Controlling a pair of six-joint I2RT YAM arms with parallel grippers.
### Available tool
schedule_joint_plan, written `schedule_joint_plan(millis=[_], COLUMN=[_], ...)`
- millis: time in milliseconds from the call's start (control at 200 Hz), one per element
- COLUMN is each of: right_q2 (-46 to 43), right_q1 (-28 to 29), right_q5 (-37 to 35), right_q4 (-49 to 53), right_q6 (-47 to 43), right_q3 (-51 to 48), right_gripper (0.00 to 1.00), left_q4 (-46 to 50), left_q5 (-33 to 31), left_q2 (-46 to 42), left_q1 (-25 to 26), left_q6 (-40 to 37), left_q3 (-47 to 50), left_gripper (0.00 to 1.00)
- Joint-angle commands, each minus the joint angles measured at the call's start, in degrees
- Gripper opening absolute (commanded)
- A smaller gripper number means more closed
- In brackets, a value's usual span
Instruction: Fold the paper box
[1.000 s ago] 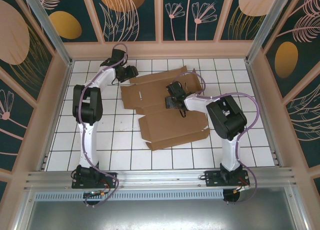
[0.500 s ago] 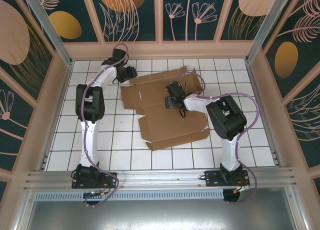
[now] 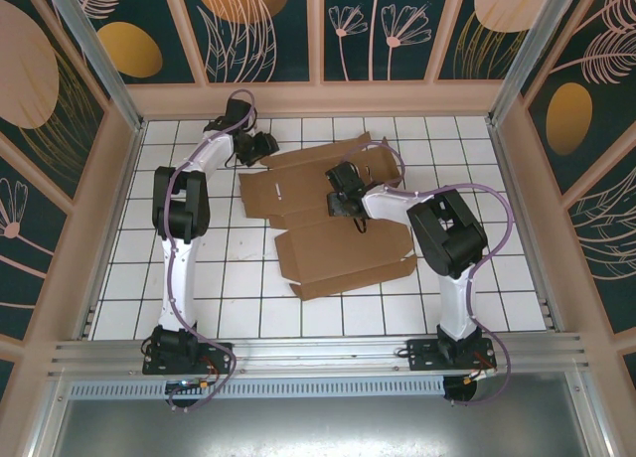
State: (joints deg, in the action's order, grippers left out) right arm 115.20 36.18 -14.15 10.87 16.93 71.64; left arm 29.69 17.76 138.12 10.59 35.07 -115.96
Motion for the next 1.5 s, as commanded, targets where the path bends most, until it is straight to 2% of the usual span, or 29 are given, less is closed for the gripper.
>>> schedule_joint_plan(millis=[0,215,586,706,841,981,1041,1101,1236,1341,1491], right_q2=[5.1,6.8,7.6,4.0,-3.2,-6.0,-4.6,-1.9,5.3,9.8,15.1], right_q1=[1.8,2.1,2.1,1.4,1.3,1.1,0.7,0.3,-0.4,-0.6,-1.4], right_q5=[3.2,3.5,3.5,4.7,9.0,7.2,6.4,6.2,5.1,4.1,6.9], right_q4=[8.1,8.6,9.6,9.5,8.7,6.9,6.2,6.1,7.3,7.9,11.2], right_q6=[0.9,0.9,0.9,0.3,-4.9,-12.7,-14.3,-14.8,-14.3,-13.5,-12.2], right_q3=[-1.5,-0.3,0.2,0.0,0.7,2.4,4.2,7.1,15.0,20.1,24.9], right_gripper=[0.64,0.62,0.61,0.62,0.69,0.82,0.91,0.95,0.97,0.97,0.96], left_q4=[-3.2,-5.5,-4.2,-0.9,-3.8,-8.9,-10.8,-11.5,-11.0,-12.6,-14.6], left_q5=[4.1,6.9,7.6,4.1,4.0,3.2,2.6,1.1,-2.1,-2.4,-1.3], left_q2=[-1.9,0.3,3.4,0.5,-7.9,-17.9,-21.6,-24.4,-27.8,-29.6,-30.4], left_q1=[-0.3,1.1,2.8,2.4,0.7,-1.0,-1.4,-1.6,-2.8,-4.8,-6.7], left_q6=[2.9,5.2,4.8,0.9,0.5,1.8,2.4,2.0,0.6,1.3,1.8], left_q3=[0.8,-0.1,-4.0,-4.6,2.6,13.7,18.2,21.6,26.9,32.2,37.7], left_gripper=[0.51,0.5,0.5,0.52,0.55,0.56,0.57,0.58,0.6,0.61,0.63])
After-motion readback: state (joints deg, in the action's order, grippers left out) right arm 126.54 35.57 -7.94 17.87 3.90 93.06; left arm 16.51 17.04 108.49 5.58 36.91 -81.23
